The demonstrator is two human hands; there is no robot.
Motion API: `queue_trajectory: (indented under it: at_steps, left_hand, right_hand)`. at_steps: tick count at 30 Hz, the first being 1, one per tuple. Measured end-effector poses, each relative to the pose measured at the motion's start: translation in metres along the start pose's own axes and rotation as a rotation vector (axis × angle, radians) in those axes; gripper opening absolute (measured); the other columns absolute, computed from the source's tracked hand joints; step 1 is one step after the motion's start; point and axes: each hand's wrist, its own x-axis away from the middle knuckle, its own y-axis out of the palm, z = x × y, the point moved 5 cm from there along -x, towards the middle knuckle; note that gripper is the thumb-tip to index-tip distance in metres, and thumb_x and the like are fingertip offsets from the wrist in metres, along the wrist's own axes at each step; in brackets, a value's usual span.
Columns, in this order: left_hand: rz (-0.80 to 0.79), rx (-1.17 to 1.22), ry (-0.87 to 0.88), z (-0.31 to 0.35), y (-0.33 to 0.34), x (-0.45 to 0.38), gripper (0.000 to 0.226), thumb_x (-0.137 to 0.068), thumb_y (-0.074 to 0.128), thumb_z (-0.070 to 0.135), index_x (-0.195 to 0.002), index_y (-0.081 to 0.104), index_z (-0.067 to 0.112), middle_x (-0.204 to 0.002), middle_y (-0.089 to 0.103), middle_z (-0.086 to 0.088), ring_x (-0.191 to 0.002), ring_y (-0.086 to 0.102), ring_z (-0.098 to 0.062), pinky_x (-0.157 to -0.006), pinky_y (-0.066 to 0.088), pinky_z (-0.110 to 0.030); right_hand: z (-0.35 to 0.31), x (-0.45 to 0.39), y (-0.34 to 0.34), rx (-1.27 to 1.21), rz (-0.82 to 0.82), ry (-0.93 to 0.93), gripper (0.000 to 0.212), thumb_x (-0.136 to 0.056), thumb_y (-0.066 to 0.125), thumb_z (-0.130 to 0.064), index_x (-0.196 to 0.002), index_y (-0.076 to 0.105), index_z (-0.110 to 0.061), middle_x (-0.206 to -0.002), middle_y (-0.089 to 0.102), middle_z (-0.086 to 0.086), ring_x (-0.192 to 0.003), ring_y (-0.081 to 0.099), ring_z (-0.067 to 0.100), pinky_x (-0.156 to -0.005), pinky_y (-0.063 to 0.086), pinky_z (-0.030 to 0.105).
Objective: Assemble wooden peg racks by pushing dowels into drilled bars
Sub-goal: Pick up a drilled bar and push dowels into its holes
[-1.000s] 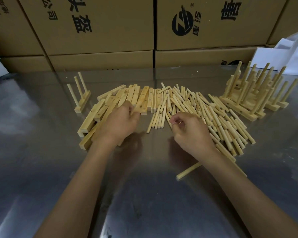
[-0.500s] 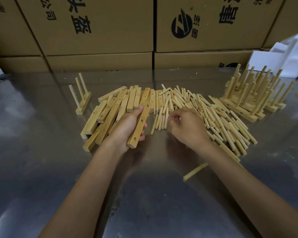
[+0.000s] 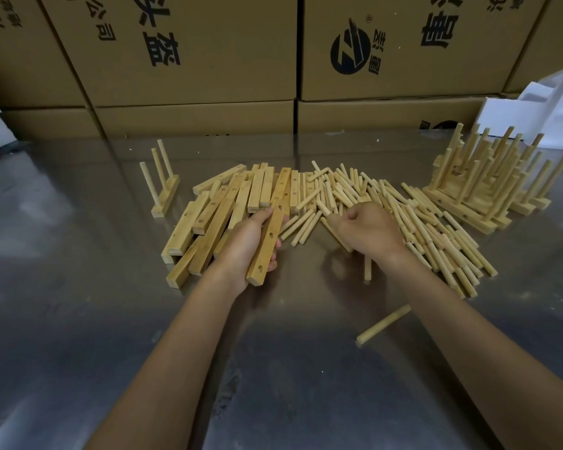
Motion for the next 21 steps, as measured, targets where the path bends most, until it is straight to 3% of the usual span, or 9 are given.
queue_trajectory:
  at_steps: [3,5,7,9,11,13,15,17,21]
  left_hand:
    - [-0.083,0.028,0.009,0.002,0.005,0.003,0.041,-0.106,0.043,0.042,-0.113,0.074,0.015,-0.061,0.054,0.001,-0.046,0.046,-0.01,-0.038,0.039,-0.021]
    - [-0.154,0.047,0.014,0.005,0.011,0.006,0.039,-0.105,0.044,0.04,-0.11,0.073,0.014,-0.061,0.054,0.0,-0.045,0.045,-0.011,-0.037,0.037,-0.021]
    - [-0.2,0.047,0.018,0.008,0.016,0.011,0.034,-0.105,0.045,0.039,-0.107,0.068,0.014,-0.061,0.054,0.0,-0.044,0.045,-0.012,-0.037,0.036,-0.02]
    - [-0.223,0.021,0.049,0.012,0.018,0.015,0.029,-0.106,0.043,0.038,-0.12,0.065,0.025,-0.06,0.054,-0.001,-0.044,0.044,-0.012,-0.037,0.035,-0.02]
    - [-0.206,-0.075,0.096,0.016,0.018,0.017,0.032,-0.107,0.041,0.039,-0.13,0.061,0.046,-0.06,0.055,-0.001,-0.045,0.046,-0.012,-0.039,0.039,-0.021]
    - [-0.174,-0.163,0.136,0.02,0.017,0.019,0.032,-0.106,0.042,0.041,-0.127,0.062,0.055,-0.06,0.058,0.0,-0.046,0.049,-0.011,-0.041,0.042,-0.022]
    - [-0.142,-0.226,0.184,0.023,0.019,0.02,0.029,-0.105,0.046,0.042,-0.122,0.065,0.056,-0.06,0.061,0.002,-0.047,0.054,-0.008,-0.043,0.044,-0.024]
    - [-0.121,-0.265,0.221,0.024,0.021,0.021,0.028,-0.103,0.049,0.041,-0.118,0.067,0.057,-0.059,0.063,0.006,-0.047,0.056,-0.006,-0.044,0.045,-0.024]
    - [-0.124,-0.281,0.23,0.023,0.026,0.021,0.026,-0.104,0.048,0.039,-0.112,0.069,0.052,-0.056,0.06,0.008,-0.042,0.054,-0.006,-0.041,0.042,-0.023]
  right_hand:
    - [0.001,0.02,-0.009,-0.222,-0.062,-0.1,0.006,-0.087,0.061,-0.024,-0.085,0.056,-0.021,-0.074,0.072,0.0,-0.072,0.065,0.026,-0.073,0.054,0.045]
    - [0.0,0.034,-0.008,-0.327,-0.167,-0.223,0.015,-0.094,0.057,-0.013,-0.098,0.055,-0.028,-0.078,0.074,-0.002,-0.068,0.061,0.027,-0.074,0.054,0.052]
    - [-0.003,0.046,-0.008,-0.288,-0.196,-0.372,0.03,-0.099,0.052,-0.011,-0.115,0.058,-0.035,-0.08,0.07,-0.008,-0.063,0.058,0.012,-0.063,0.052,0.041]
    - [-0.005,0.051,-0.007,-0.166,-0.123,-0.483,0.039,-0.1,0.049,-0.01,-0.13,0.059,-0.033,-0.081,0.065,-0.012,-0.06,0.055,0.0,-0.053,0.042,0.015]
    - [-0.007,0.054,-0.008,-0.062,-0.03,-0.528,0.042,-0.098,0.048,-0.007,-0.133,0.061,-0.027,-0.096,0.063,-0.013,-0.074,0.056,-0.005,-0.062,0.04,0.006]
    - [-0.011,0.056,-0.012,-0.031,0.058,-0.555,0.041,-0.096,0.049,-0.006,-0.13,0.064,-0.024,-0.105,0.063,-0.01,-0.084,0.057,-0.001,-0.071,0.042,0.011]
    - [-0.013,0.059,-0.019,-0.015,0.17,-0.588,0.034,-0.094,0.054,-0.011,-0.122,0.067,-0.025,-0.09,0.057,-0.019,-0.074,0.055,0.002,-0.065,0.044,0.02]
    - [-0.014,0.061,-0.026,0.037,0.264,-0.616,0.028,-0.093,0.059,-0.017,-0.118,0.069,-0.028,-0.076,0.046,-0.022,-0.063,0.049,0.002,-0.058,0.039,0.021]
    - [-0.016,0.064,-0.026,0.177,0.337,-0.636,0.026,-0.092,0.065,-0.022,-0.116,0.071,-0.03,-0.072,0.046,-0.014,-0.058,0.047,0.009,-0.054,0.034,0.024]
